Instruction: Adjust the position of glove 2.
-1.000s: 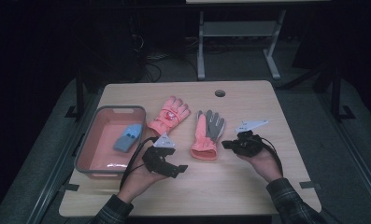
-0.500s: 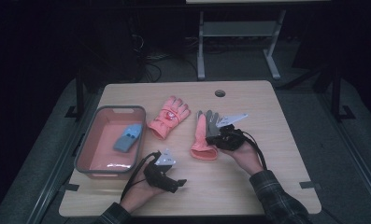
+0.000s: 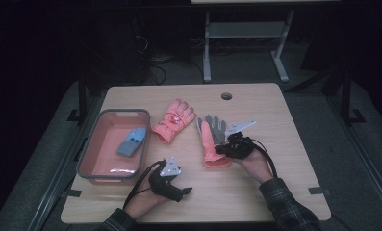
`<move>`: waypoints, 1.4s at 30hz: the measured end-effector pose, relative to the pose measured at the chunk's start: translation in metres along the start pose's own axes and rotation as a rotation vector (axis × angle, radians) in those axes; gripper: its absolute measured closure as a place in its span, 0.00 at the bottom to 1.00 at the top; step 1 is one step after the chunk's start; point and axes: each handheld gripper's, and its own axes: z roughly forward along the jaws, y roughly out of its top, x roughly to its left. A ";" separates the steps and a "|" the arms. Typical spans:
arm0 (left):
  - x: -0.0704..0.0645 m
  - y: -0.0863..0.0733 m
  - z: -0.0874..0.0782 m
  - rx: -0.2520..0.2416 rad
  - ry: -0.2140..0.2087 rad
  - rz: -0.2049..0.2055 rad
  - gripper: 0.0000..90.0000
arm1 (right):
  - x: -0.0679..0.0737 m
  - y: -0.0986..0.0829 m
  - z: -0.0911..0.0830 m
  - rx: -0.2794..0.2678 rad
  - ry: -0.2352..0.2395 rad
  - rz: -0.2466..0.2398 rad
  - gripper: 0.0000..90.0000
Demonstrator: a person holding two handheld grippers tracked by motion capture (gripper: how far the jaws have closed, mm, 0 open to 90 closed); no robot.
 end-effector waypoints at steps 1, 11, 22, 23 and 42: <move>0.000 0.000 0.000 -0.005 -0.002 -0.005 0.14 | -0.001 -0.003 -0.003 0.004 -0.001 -0.003 1.00; -0.001 0.000 0.000 -0.008 -0.002 -0.006 0.14 | -0.009 -0.030 -0.035 0.012 -0.015 0.034 1.00; -0.001 -0.001 0.000 -0.009 -0.003 -0.005 0.14 | -0.006 -0.061 -0.066 0.021 -0.004 0.027 1.00; -0.001 -0.001 0.000 -0.008 -0.003 -0.005 0.14 | -0.005 -0.063 -0.068 0.023 -0.003 0.031 1.00; -0.001 -0.001 0.000 -0.011 -0.002 -0.004 0.14 | 0.006 -0.095 -0.098 0.031 0.020 0.039 1.00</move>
